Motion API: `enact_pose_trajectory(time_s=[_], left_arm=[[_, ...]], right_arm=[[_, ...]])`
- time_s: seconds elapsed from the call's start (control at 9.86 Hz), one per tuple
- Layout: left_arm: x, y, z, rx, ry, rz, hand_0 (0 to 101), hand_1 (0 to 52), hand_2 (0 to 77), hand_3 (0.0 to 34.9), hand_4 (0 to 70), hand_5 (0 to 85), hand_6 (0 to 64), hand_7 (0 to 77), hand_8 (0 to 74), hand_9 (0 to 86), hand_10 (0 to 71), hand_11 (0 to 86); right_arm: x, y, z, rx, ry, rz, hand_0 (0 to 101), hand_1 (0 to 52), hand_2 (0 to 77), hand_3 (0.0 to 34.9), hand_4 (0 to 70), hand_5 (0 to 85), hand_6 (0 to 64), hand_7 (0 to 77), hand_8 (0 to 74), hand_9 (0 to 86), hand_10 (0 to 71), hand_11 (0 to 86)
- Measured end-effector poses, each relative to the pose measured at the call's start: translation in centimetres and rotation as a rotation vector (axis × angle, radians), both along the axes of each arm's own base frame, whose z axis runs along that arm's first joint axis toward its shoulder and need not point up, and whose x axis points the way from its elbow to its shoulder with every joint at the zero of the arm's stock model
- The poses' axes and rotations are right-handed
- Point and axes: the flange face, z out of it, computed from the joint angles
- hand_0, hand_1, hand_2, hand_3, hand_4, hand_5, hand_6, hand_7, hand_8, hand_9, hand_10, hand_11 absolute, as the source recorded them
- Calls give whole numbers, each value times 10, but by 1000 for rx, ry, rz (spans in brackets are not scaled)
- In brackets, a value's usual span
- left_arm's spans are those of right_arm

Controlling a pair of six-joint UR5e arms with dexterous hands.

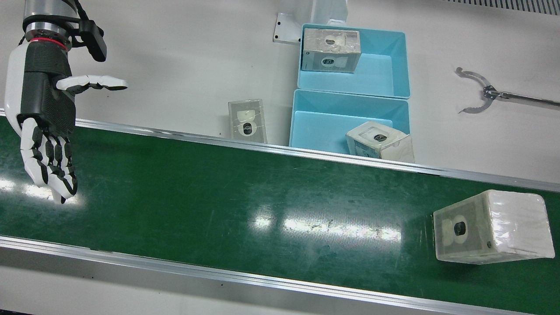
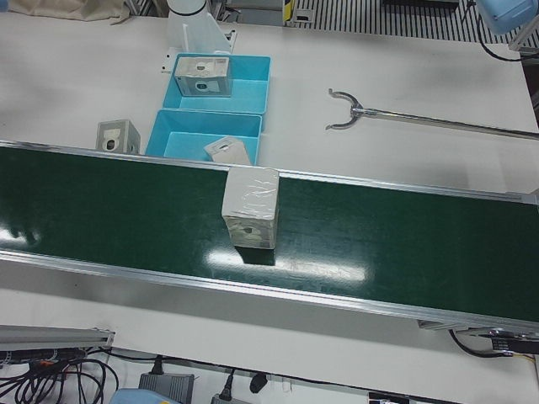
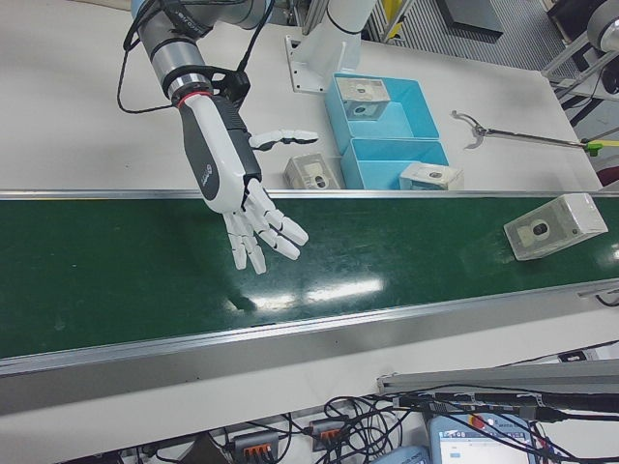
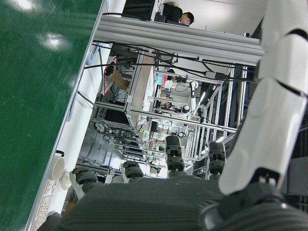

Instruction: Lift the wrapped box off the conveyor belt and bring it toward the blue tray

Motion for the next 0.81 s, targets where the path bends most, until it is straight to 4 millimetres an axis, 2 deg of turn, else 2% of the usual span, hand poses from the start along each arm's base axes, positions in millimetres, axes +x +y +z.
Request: enact_pose_trajectory(time_s=[0.3,0.41,0.51,0.81], left_arm=[[0,0,0,0,0,0,0,0,5,0,0,5,0,5,5,0,0,0],[0,0,0,0,0,0,0,0,5,0,0,5,0,5,0,0,5,0],[0,0,0,0,0,0,0,0,5,0,0,5,0,5,0,0,5,0],[0,0,0,0,0,0,0,0,5,0,0,5,0,5,5,0,0,0]], right_arm=[[1,0,0,-1,-1,2,412,104,136,299,27,153,0,169,11,65,22,44],[1,0,0,-1,-2,3,410,104,147,299,16,180,0,104,0,22,22,44],[1,0,0,-1,-3,3,411,104,147,298,11,202,0,93,0,22,22,44],[5,-1,0,-1,-6,9,397,104,164,299,49,240,0,104,0,22,33,44]])
